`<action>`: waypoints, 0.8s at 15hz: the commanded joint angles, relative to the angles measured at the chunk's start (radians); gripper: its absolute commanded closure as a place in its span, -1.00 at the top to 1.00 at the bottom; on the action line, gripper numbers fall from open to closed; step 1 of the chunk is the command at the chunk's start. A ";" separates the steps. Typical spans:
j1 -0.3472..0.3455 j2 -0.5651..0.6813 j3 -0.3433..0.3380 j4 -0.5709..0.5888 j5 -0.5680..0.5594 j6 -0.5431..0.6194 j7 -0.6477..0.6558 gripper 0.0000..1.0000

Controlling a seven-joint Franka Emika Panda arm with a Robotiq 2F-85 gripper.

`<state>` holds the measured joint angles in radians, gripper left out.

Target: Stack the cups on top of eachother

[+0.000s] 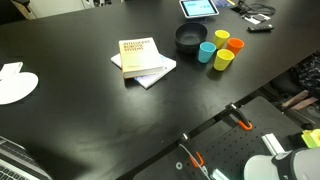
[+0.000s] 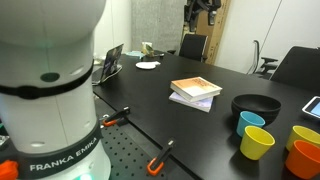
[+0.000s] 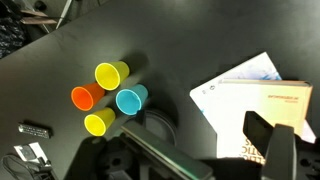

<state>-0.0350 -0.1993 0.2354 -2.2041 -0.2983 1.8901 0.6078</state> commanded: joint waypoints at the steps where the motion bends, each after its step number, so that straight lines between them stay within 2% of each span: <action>1: -0.024 0.093 -0.103 0.041 -0.042 0.061 -0.017 1.00; 7: -0.069 0.172 -0.260 0.016 -0.054 0.230 -0.170 1.00; 9: -0.083 0.216 -0.302 0.018 -0.020 0.304 -0.324 1.00; 12: -0.102 0.298 -0.344 0.040 -0.004 0.360 -0.451 1.00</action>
<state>-0.1215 0.0239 -0.0767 -2.1981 -0.3273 2.1986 0.2768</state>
